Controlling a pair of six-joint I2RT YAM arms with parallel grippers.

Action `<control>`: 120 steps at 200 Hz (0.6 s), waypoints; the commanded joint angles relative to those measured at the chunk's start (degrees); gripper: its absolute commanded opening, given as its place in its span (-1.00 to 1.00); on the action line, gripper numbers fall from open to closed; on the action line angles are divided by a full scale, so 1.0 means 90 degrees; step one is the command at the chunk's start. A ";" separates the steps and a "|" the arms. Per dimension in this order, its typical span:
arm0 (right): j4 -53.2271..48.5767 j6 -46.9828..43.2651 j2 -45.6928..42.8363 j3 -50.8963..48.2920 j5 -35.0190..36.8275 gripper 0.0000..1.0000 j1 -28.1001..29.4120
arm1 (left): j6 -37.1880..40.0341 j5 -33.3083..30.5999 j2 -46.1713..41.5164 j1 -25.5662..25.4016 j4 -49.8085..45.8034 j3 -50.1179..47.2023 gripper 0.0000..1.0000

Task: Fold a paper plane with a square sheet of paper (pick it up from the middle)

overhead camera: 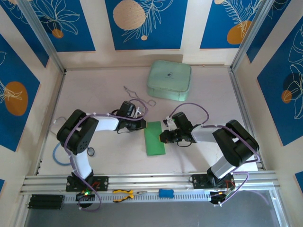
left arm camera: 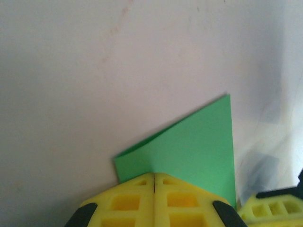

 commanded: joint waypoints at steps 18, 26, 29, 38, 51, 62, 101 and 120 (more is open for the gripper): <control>-0.0666 -0.0148 -0.0058 -0.0159 0.0173 -1.00 -0.0018 | -0.0144 -0.0793 0.0232 0.0215 -0.0610 0.0388 -0.87; -0.0668 -0.0152 -0.0067 -0.0171 0.0176 -1.00 -0.0023 | -0.0145 -0.0873 0.0212 0.0228 -0.0750 0.0439 -0.87; -0.0666 -0.0157 -0.0068 -0.0170 0.0175 -1.00 -0.0028 | -0.0137 -0.0889 0.0207 0.0234 -0.0783 0.0442 -0.87; -0.0672 -0.0149 -0.0063 -0.0170 0.0185 -1.00 -0.0028 | -0.0144 -0.0897 0.0170 0.0225 -0.0861 0.0467 -0.87; -0.0686 -0.0138 -0.0058 -0.0156 0.0204 -1.00 -0.0023 | -0.0143 -0.0892 0.0023 0.0225 -0.0948 0.0464 -0.86; -0.0692 -0.0129 -0.0048 -0.0143 0.0222 -1.00 -0.0027 | -0.0142 -0.0924 -0.0152 0.0227 -0.1012 0.0436 -0.85; -0.0814 -0.0177 0.0094 0.0068 0.0243 -1.00 -0.0019 | -0.0110 -0.0812 -0.0936 0.0225 -0.1203 0.0263 -0.81; -0.0916 -0.0168 0.0202 0.0268 0.0318 -1.00 -0.0023 | -0.0155 -0.0695 -0.1350 0.0215 -0.1128 0.0001 -0.80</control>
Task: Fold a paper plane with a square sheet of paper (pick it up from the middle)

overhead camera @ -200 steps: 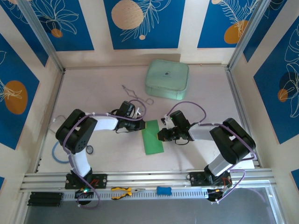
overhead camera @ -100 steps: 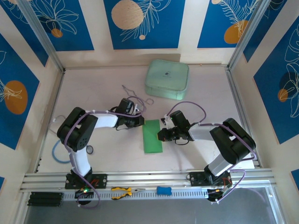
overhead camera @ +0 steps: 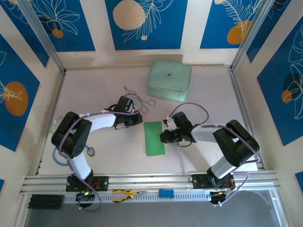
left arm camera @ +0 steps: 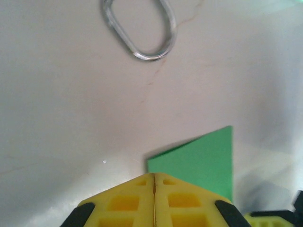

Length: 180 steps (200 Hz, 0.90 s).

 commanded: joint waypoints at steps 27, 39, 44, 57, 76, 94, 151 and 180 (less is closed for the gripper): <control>-0.0809 -0.0135 0.0335 0.0524 0.0270 -1.00 -0.0028 | -0.0127 0.0292 -0.1138 0.0008 0.0083 -0.0691 -0.79; -0.0973 -0.0191 0.0382 0.0731 0.0362 -1.00 -0.0028 | -0.0186 0.0400 -0.1336 -0.0041 0.0158 -0.0852 -0.79; -0.1031 -0.0217 0.0404 0.0801 0.0394 -1.00 -0.0028 | -0.0210 0.0451 -0.1399 -0.0068 0.0193 -0.0921 -0.79; -0.1131 -0.0289 0.0446 0.0936 0.0404 -1.00 -0.0038 | -0.0240 0.0586 -0.1513 -0.0159 0.0259 -0.1059 -0.79; -0.1126 -0.0294 0.0422 0.0973 0.0194 -1.00 -0.0022 | -0.0242 0.0648 -0.1593 -0.0278 0.0310 -0.1219 -0.79; -0.0992 -0.0035 0.0107 0.0901 -0.0171 -0.87 -0.0027 | -0.0250 0.0643 -0.1634 -0.0290 0.0401 -0.1316 -0.79; -0.2348 0.1348 -0.2276 0.0506 0.1121 -0.46 -0.0367 | -0.0181 0.0842 -0.1371 -0.0303 0.0660 -0.1108 -0.74; -0.2408 0.2277 -0.3393 -0.0328 0.1008 -0.43 -0.0527 | -0.0154 0.1105 -0.0940 -0.0334 0.0786 -0.0820 -0.73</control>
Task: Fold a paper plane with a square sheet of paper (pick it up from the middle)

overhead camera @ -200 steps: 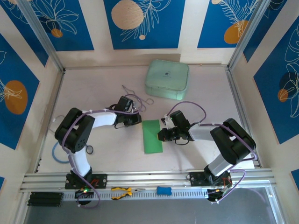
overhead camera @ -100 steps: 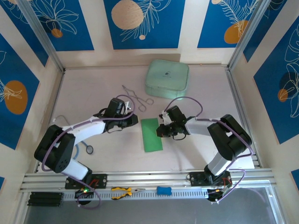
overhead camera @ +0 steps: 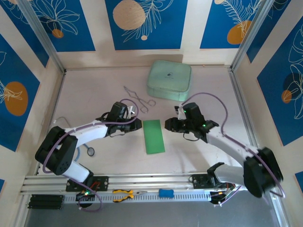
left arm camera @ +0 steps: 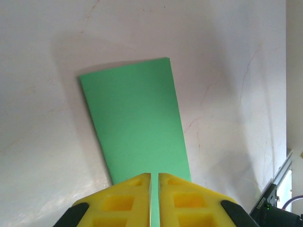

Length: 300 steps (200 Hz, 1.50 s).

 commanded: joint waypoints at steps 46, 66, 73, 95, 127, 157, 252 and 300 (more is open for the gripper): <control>-0.0419 0.2027 -0.1410 -0.1431 -0.0082 -0.31 0.0274 | 0.0314 0.0417 0.1118 -0.0097 0.0030 0.1067 -0.73; -0.0301 0.2291 -0.1276 -0.1478 -0.0037 -0.28 0.0548 | 0.0439 0.0408 0.1486 -0.0092 -0.0097 0.1361 -0.73; -0.0250 0.2332 -0.1172 -0.1473 -0.0047 -0.28 0.0637 | 0.0480 0.0362 0.1584 -0.0095 -0.0166 0.1451 -0.74; -0.0250 0.2387 -0.0766 -0.1319 -0.0120 -0.28 0.0817 | 0.0562 0.0167 0.1793 -0.0092 -0.0355 0.1602 -0.75; -0.0096 0.2442 -0.0225 -0.1150 -0.0244 -0.26 0.1025 | 0.0488 0.0128 0.2103 -0.0091 -0.0214 0.1642 -0.75; -0.0040 0.2476 0.0115 -0.1019 -0.0333 -0.19 0.1175 | 0.0462 0.0108 0.2319 -0.0088 -0.0073 0.1605 -0.75; 0.0691 0.2437 0.0819 -0.0954 -0.0922 0.00 0.1217 | 0.0393 0.0101 0.2509 -0.0086 0.0324 0.1024 -0.77; 0.1386 0.2247 0.1085 -0.0983 -0.1395 0.00 0.0914 | 0.0466 0.0215 0.2526 -0.0090 0.0278 0.1183 -0.78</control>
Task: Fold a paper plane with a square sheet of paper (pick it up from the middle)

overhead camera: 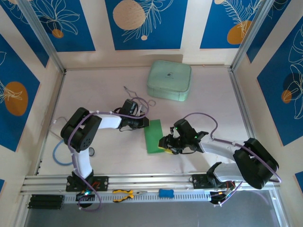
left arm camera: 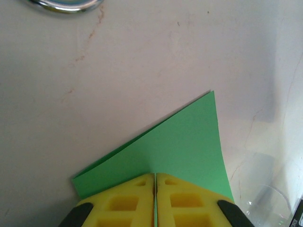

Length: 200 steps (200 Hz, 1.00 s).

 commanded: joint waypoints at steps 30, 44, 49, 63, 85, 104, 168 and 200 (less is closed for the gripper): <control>0.0793 -0.0377 0.0251 0.0107 -0.0750 0.00 -0.0426 | 0.0109 0.0094 0.0172 -0.0032 -0.0210 0.0011 -0.77; 0.1014 -0.0500 0.0383 0.0116 -0.0979 -0.02 -0.0538 | 0.0109 0.0158 0.0156 -0.0028 -0.0160 0.0021 -0.76; 0.1090 -0.0526 0.0444 0.0114 -0.1059 -0.02 -0.0586 | 0.0112 0.0185 0.0153 -0.0031 -0.0156 0.0028 -0.76; 0.1275 -0.0648 0.0608 0.0180 -0.1300 -0.06 -0.0675 | 0.0129 0.0233 0.0144 -0.0028 -0.0160 0.0081 -0.76; 0.1169 -0.0856 0.0750 0.0303 -0.1416 -0.09 -0.0732 | 0.0197 0.0220 0.0116 -0.0034 -0.0291 0.0169 -0.76; 0.1128 -0.1020 0.0861 0.0386 -0.1437 -0.10 -0.0771 | 0.0207 0.0252 0.0094 -0.0030 -0.0282 0.0177 -0.75; 0.1346 -0.1400 0.1505 0.0594 -0.1602 -0.43 -0.1068 | 0.0246 0.0357 -0.0302 -0.0034 -0.0371 0.0307 -0.56; 0.1491 -0.1331 0.1632 0.0557 -0.1524 -0.66 -0.1142 | 0.0284 0.0134 -0.0902 -0.0035 -0.0528 0.0229 -0.32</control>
